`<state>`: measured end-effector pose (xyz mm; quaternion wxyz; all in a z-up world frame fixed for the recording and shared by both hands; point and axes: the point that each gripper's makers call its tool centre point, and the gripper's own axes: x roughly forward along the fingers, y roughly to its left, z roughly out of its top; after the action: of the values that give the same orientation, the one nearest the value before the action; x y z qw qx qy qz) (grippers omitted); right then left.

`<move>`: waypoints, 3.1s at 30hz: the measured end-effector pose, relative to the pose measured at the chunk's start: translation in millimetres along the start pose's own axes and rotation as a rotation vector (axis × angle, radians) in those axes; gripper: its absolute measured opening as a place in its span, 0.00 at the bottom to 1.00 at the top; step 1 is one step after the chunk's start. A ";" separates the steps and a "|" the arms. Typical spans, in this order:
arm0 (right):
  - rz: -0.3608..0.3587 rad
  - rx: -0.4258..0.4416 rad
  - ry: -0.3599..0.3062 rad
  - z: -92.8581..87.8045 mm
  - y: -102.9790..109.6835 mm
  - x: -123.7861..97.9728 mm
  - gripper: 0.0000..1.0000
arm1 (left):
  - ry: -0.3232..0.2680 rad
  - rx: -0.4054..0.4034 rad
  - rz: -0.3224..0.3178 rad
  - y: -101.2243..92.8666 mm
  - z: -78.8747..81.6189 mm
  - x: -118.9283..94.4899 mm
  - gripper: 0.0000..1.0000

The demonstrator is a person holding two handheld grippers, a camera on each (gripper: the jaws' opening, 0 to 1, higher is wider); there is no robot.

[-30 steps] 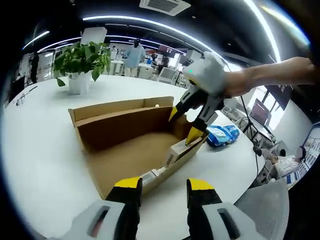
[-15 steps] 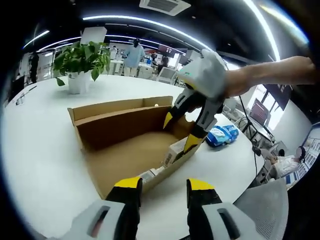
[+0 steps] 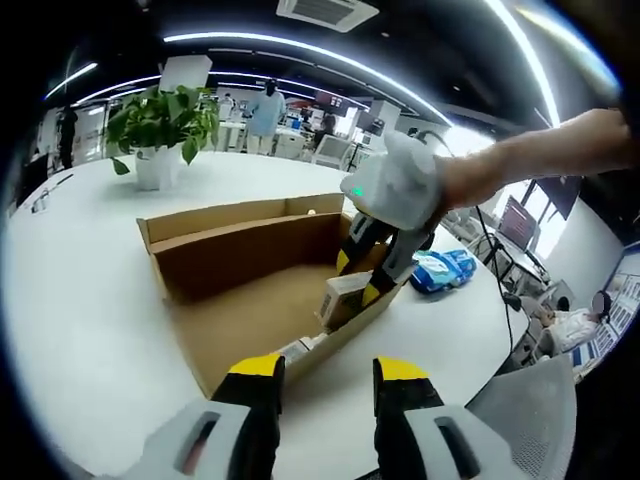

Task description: Operate the shoe box by opening the lid, removing the specified soft item, and placing it in the target area until the item is outside and the box remains undamaged.

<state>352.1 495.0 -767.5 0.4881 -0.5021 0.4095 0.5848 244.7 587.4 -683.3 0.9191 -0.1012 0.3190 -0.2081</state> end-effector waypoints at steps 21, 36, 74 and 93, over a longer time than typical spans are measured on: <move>-0.093 0.011 -0.045 2.4 -0.2 -15.8 0.18 | 0.008 0.013 -0.016 -6.6 -5.2 -6.5 0.35; -0.154 0.075 -0.222 15.0 -13.2 -91.4 0.18 | 0.025 0.040 -0.038 -11.9 3.8 -1.5 0.35; -0.245 0.363 -0.177 -192.8 45.6 -133.8 0.18 | 0.053 0.065 -0.065 -63.8 20.6 31.7 0.35; -0.274 0.539 -0.116 -312.9 72.7 -136.4 0.18 | 0.060 0.072 -0.048 -89.6 28.3 48.7 0.35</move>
<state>342.0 156.4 -683.8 0.7006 -0.3708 0.4499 0.4115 268.5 487.2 -659.2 0.9069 -0.0696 0.3361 -0.2445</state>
